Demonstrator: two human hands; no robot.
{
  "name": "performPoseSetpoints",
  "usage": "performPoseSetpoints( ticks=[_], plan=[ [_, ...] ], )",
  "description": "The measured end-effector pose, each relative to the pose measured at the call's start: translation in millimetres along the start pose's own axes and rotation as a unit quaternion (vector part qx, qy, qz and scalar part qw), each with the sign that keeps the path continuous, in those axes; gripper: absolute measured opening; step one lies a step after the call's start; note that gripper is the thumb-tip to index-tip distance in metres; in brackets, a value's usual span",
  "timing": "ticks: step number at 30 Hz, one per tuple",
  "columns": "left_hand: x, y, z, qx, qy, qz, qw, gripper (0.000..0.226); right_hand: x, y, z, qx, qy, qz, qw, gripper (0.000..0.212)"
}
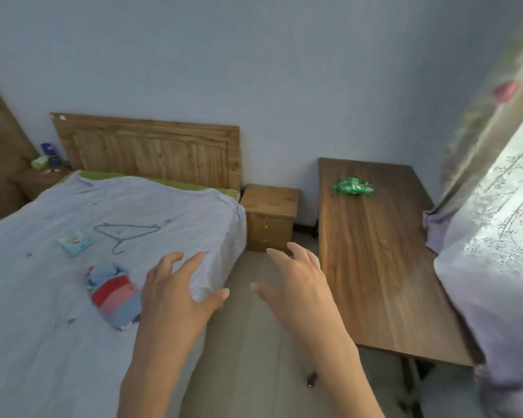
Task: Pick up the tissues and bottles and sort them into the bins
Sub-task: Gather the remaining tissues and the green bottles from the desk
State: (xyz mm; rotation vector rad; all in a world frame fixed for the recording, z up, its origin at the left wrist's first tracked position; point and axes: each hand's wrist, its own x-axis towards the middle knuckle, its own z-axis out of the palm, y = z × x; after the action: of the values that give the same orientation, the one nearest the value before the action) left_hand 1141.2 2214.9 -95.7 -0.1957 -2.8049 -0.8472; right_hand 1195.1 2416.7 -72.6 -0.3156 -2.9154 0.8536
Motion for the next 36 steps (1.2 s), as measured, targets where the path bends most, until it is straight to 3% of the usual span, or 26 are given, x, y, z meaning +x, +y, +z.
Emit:
performPoseSetpoints(
  ticks=[10,21,29,36],
  plan=[
    [168.2,17.0,79.7,-0.022,-0.031,0.090,0.995,0.077,140.5,33.8,2.1,0.016,0.040,0.093,0.995,0.071],
    [412.9,1.8,109.9,-0.001,-0.081,0.137,0.987,0.073,327.5,34.4,4.0,0.033,0.119,0.191,0.974,0.065],
    [511.1,38.8,200.6,-0.074,-0.163,0.191,0.965,0.074,406.1,100.8,2.1,0.026,0.145,0.292,0.945,0.061],
    [606.7,119.2,301.9,-0.029,-0.212,0.267,0.940,0.078,513.6,200.9,-23.3,0.080,0.168,0.346,0.920,0.064]
  ],
)
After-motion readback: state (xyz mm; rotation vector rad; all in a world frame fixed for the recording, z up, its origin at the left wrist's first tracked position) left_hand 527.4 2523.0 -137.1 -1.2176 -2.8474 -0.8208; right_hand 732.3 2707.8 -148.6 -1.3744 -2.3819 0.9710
